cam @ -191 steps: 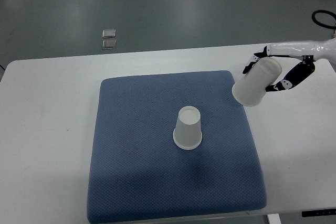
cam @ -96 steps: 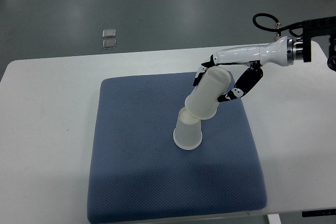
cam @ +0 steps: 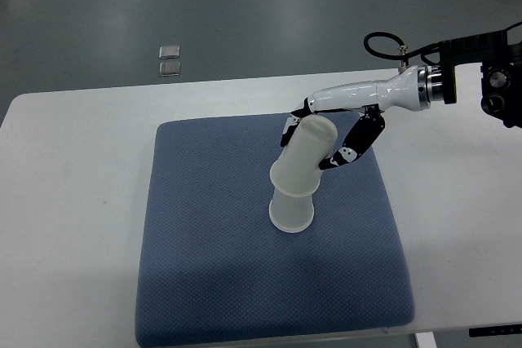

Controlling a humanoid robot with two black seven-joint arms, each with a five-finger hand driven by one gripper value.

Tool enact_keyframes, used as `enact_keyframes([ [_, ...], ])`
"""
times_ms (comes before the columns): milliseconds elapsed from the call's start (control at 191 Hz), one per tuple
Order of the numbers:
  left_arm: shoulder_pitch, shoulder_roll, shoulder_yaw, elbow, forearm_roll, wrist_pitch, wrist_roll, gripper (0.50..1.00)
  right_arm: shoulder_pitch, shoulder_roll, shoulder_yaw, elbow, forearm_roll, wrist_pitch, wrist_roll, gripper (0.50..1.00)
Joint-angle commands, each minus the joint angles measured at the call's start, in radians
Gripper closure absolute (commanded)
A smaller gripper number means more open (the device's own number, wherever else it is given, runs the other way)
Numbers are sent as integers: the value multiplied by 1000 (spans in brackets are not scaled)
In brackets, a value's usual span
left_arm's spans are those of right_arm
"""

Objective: Stack paper cups

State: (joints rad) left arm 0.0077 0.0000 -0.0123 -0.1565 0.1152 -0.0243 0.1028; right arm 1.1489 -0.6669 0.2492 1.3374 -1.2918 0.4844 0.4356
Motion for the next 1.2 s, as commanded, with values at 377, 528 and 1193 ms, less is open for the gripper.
enact_keyframes([
  [377, 0, 0, 0, 0, 0, 0, 0, 500, -1, 53, -21, -14, -14, -1, -43, 760],
  [528, 0, 0, 0, 0, 0, 0, 0, 500, -3, 55, -21, -23, -14, -6, -58, 750],
  [1193, 0, 0, 0, 0, 0, 0, 0, 500, -18, 38, -5, -46, 31, -18, -58, 576],
])
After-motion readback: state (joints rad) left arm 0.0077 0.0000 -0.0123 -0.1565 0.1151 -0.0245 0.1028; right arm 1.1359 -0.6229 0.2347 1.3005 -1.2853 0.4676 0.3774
